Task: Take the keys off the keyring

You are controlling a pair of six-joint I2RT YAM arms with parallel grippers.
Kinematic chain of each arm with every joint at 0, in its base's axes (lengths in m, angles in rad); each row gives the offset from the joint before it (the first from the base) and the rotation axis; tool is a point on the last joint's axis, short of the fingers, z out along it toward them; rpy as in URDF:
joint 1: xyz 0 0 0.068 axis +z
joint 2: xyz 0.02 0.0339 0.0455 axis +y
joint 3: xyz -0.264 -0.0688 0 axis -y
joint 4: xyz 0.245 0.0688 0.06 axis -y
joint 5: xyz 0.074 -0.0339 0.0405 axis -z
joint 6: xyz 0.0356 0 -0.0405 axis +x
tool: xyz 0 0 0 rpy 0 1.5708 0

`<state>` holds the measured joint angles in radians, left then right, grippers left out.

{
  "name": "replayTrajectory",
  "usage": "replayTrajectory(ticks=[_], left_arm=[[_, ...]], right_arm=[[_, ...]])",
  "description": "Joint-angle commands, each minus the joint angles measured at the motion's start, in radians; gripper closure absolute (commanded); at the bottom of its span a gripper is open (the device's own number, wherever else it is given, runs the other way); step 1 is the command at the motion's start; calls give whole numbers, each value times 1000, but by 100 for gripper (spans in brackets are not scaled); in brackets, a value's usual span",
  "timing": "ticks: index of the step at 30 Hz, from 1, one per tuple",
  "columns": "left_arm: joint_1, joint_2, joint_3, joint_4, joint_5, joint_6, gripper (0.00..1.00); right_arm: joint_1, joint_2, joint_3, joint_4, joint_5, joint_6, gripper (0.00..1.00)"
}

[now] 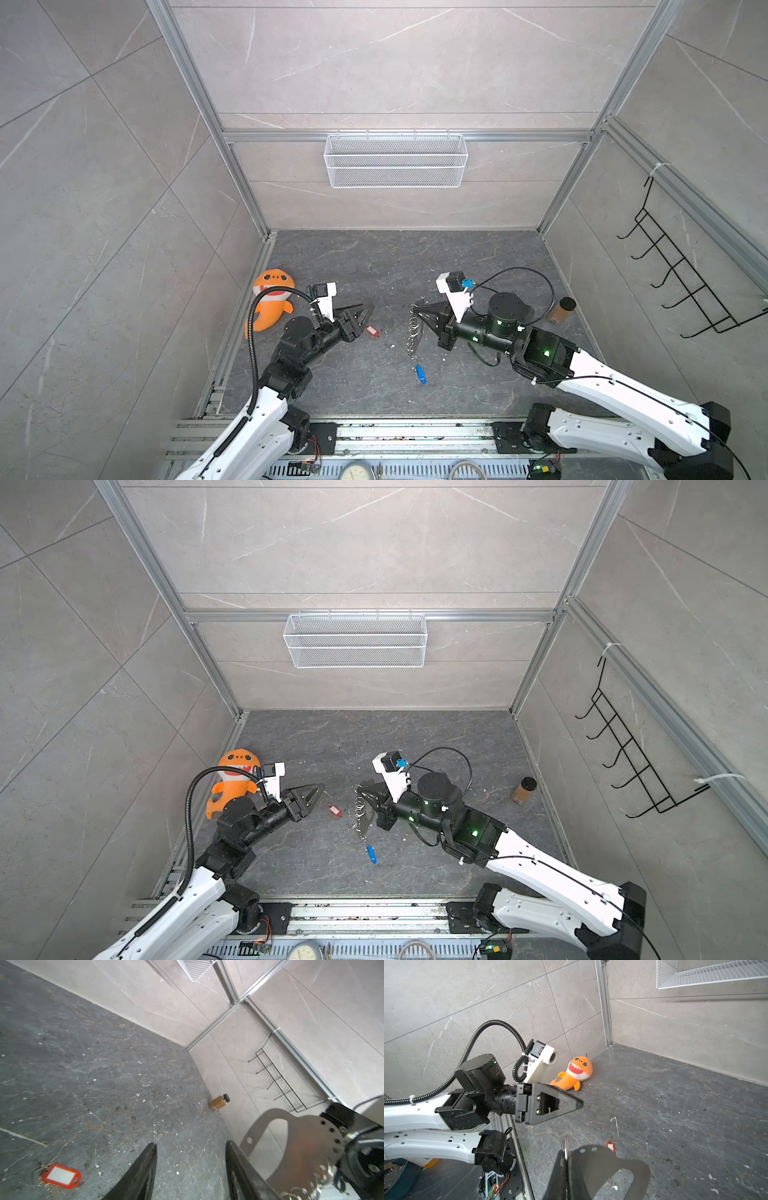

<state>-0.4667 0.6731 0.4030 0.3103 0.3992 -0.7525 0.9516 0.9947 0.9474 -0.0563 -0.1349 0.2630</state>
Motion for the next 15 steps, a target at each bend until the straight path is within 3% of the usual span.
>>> replayTrajectory(ticks=[1,6,9,15], left_arm=[[-53,-18,72,3,72,83,44],[-244,-18,131,-88,-63,223,41],[-346,-34,149,-124,-158,303,31],[-434,0,180,-183,-280,377,25]], right_arm=[[1,14,47,27,2,19,100],[4,36,63,24,32,33,100],[10,46,72,26,47,39,100],[28,66,95,30,71,42,100]])
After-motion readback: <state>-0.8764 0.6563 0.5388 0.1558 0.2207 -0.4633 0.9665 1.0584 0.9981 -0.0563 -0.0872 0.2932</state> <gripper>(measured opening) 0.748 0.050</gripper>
